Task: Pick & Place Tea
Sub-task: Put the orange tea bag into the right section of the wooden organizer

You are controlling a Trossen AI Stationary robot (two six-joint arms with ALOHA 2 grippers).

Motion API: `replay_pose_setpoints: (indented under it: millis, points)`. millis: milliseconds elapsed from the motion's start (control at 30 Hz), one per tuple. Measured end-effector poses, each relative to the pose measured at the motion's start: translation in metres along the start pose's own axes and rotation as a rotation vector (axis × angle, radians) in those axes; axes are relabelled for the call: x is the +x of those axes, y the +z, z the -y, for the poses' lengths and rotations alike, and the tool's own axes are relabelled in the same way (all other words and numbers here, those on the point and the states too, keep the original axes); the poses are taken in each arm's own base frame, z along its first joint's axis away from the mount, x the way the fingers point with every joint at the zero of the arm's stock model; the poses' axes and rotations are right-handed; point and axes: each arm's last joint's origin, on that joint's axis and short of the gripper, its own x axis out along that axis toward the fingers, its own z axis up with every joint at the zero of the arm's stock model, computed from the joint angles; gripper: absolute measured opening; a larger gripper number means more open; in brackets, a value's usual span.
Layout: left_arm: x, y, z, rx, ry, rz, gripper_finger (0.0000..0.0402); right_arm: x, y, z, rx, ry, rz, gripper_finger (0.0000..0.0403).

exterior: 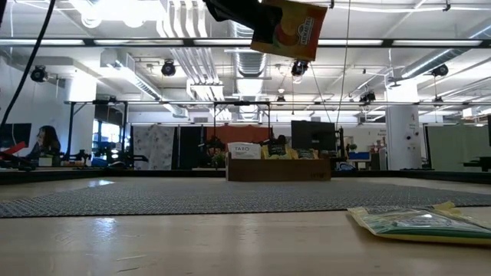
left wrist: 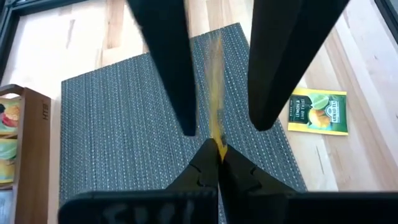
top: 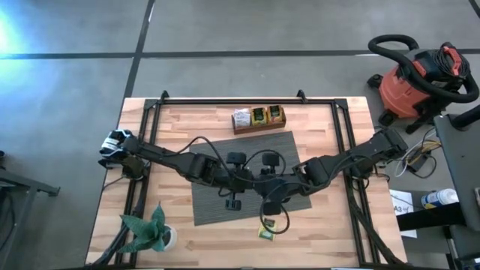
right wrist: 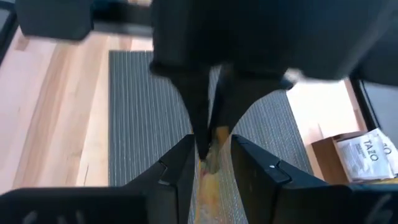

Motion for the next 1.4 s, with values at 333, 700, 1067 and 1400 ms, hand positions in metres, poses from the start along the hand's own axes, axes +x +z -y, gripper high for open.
replay_pose_setpoints:
  millis: [333,700,1067,1400]
  points:
    - [-0.001,0.0,0.004,-0.008,-0.009,0.0,0.0,0.003,0.001,-0.001,0.007,0.014,-0.009,0.0135]
    - [-0.002,0.0,0.009,-0.013,-0.016,0.005,0.0,0.016,-0.003,-0.006,0.028,0.026,-0.05,0.0067]
    - [-0.009,0.001,0.01,-0.132,0.072,0.03,0.0024,0.008,-0.01,-0.007,0.073,0.002,-0.1,0.0009]
    - [-0.024,0.004,0.013,-0.19,0.127,0.084,0.0075,-0.002,-0.01,-0.011,0.18,-0.042,-0.064,0.0008]
